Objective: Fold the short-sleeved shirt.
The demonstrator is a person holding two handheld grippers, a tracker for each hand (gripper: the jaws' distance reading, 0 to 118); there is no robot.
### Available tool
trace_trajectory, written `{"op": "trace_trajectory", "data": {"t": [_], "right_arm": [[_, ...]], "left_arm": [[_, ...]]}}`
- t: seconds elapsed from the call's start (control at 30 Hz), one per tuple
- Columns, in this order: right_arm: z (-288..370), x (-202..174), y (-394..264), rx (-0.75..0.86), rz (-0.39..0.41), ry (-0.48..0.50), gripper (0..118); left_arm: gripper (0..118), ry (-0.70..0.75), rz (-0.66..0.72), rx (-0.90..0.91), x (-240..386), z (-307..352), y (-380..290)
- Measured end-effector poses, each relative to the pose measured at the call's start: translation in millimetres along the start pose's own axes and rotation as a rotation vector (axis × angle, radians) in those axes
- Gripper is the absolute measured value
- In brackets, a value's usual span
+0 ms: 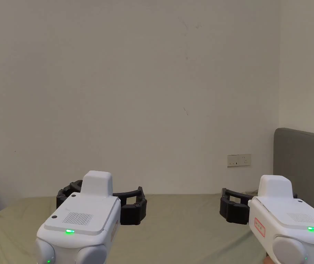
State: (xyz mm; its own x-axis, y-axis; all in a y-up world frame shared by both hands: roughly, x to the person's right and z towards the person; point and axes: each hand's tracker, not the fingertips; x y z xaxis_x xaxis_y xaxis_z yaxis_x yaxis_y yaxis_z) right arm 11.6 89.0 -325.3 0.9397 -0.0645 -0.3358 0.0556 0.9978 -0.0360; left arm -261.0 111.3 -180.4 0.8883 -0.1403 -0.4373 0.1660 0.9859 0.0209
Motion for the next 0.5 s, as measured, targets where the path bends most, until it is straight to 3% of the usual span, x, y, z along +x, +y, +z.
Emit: {"op": "trace_trajectory", "data": {"t": [0.5], "right_arm": [[-2.3,0.2,-1.8,-0.003,0.024,-0.014,118]], "left_arm": [[118,0.009,-0.003,-0.004,1.1,-2.1,2.6]]}}
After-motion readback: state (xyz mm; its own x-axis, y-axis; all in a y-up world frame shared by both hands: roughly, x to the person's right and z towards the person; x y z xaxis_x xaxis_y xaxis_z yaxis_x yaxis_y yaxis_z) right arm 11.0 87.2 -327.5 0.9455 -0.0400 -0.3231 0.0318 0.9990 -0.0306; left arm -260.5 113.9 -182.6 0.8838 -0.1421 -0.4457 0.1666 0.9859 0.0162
